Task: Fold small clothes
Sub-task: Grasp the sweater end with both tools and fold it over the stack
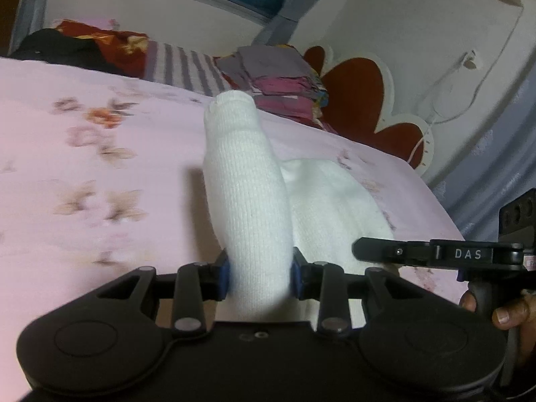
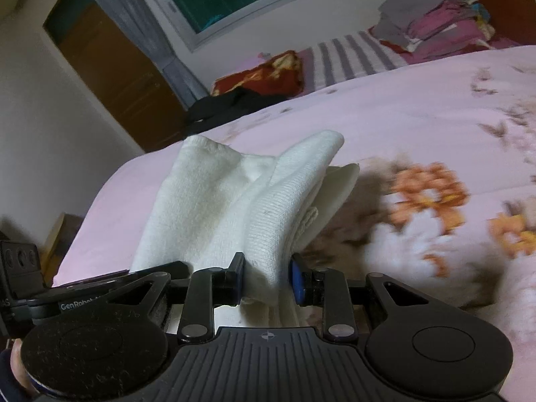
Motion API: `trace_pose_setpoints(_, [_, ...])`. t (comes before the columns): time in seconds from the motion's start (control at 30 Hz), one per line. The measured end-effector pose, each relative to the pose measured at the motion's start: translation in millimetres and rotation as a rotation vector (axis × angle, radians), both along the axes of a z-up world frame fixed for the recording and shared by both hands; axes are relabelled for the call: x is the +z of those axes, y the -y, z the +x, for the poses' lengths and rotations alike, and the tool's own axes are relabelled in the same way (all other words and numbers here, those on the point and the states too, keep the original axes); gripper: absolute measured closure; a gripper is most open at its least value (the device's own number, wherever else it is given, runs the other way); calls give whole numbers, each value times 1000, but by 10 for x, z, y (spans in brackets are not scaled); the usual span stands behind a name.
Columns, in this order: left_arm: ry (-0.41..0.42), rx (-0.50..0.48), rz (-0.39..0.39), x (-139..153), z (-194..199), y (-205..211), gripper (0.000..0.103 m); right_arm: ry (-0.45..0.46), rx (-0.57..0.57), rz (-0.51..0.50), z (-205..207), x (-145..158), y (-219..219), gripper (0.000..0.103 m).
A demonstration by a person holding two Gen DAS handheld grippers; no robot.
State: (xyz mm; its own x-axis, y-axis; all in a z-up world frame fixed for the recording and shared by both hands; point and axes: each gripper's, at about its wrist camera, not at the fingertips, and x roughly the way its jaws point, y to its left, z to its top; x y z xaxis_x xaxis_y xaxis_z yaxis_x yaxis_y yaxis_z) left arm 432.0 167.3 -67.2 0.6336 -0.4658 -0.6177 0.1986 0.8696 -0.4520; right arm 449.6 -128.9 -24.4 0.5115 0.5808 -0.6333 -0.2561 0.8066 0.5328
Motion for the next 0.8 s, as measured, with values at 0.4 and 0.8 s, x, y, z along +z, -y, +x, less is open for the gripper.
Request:
trace_pose_setpoints(0.4, [-86, 99, -90, -380, 58, -1011, 70, -49, 37, -1, 127, -385, -1053, 75])
trace_pose_setpoints(0.8, [-109, 116, -165, -709, 148, -1306, 39, -173, -42, 74, 227, -881, -860, 44])
